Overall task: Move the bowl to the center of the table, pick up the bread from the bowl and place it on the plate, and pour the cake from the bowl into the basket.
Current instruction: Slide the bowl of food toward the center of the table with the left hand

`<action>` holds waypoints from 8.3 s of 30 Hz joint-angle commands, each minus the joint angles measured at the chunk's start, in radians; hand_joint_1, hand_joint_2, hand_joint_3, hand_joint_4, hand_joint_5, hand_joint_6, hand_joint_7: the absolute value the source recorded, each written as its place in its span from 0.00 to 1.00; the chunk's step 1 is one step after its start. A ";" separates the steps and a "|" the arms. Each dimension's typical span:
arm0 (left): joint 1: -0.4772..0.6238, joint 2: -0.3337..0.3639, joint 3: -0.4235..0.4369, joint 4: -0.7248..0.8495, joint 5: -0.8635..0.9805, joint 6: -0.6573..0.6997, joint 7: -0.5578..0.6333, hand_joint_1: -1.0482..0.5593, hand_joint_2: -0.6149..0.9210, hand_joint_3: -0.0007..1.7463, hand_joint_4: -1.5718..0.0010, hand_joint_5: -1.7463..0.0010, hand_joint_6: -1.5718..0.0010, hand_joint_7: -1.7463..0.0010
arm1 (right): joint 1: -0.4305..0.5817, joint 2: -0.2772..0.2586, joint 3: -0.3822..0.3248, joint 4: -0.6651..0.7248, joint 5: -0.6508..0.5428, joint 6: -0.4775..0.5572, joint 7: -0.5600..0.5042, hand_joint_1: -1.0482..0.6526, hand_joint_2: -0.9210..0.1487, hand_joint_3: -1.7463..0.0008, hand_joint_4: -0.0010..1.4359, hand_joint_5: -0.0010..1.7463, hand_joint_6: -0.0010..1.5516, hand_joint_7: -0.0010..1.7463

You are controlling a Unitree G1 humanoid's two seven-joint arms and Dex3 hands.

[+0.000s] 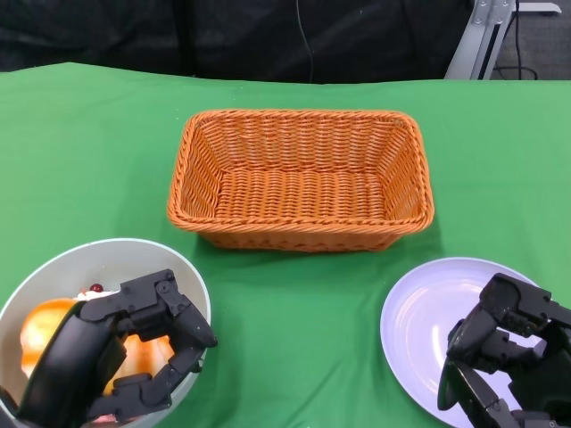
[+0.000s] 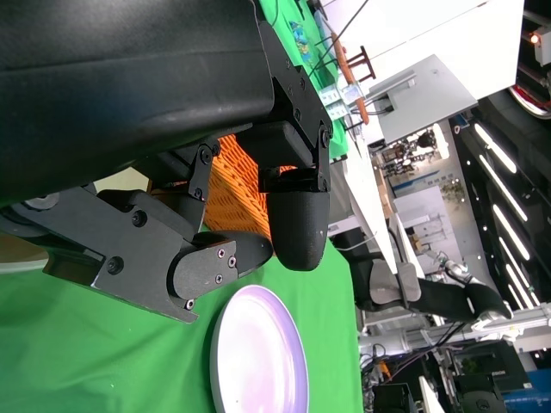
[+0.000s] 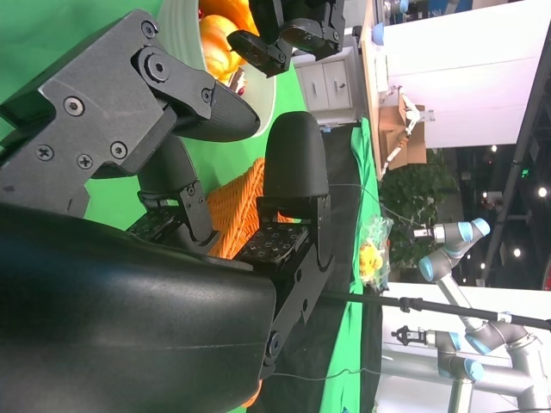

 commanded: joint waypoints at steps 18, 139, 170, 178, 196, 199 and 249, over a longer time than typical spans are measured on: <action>-0.001 0.006 0.004 0.015 -0.004 -0.012 -0.004 0.58 0.89 0.43 0.57 0.09 0.56 0.26 | 0.003 -0.005 -0.012 0.010 0.011 -0.017 0.007 0.52 0.49 0.34 0.55 0.90 0.47 0.74; -0.058 0.054 0.360 -0.384 -0.211 1.369 0.238 0.25 1.00 0.35 0.85 1.00 0.84 1.00 | -0.066 0.022 0.037 0.121 -0.084 -0.120 0.004 0.49 0.46 0.38 0.54 0.91 0.48 0.75; -0.096 -0.179 0.327 -0.485 -0.325 1.562 0.400 0.27 1.00 0.39 1.00 1.00 0.97 1.00 | -0.062 0.027 0.038 0.117 -0.085 -0.123 0.009 0.52 0.48 0.34 0.54 0.91 0.47 0.77; -0.092 -0.196 0.317 -0.516 -0.361 1.585 0.390 0.27 1.00 0.39 1.00 1.00 0.96 0.99 | -0.064 0.028 0.040 0.121 -0.092 -0.128 0.009 0.51 0.50 0.32 0.55 0.91 0.47 0.77; -0.105 -0.227 0.298 -0.557 -0.418 1.627 0.403 0.26 1.00 0.39 0.99 1.00 0.95 1.00 | -0.068 0.028 0.040 0.140 -0.093 -0.160 0.019 0.50 0.53 0.30 0.56 0.92 0.48 0.76; -0.103 -0.226 0.287 -0.551 -0.417 1.620 0.402 0.26 1.00 0.38 0.98 0.99 0.95 1.00 | -0.063 0.030 0.042 0.133 -0.094 -0.150 0.013 0.51 0.52 0.30 0.56 0.91 0.48 0.76; -0.065 -0.094 0.213 -0.209 -0.103 0.631 0.227 0.46 1.00 0.11 0.53 0.89 0.51 0.94 | -0.057 0.019 0.023 0.140 -0.083 -0.153 0.023 0.50 0.50 0.32 0.55 0.91 0.47 0.76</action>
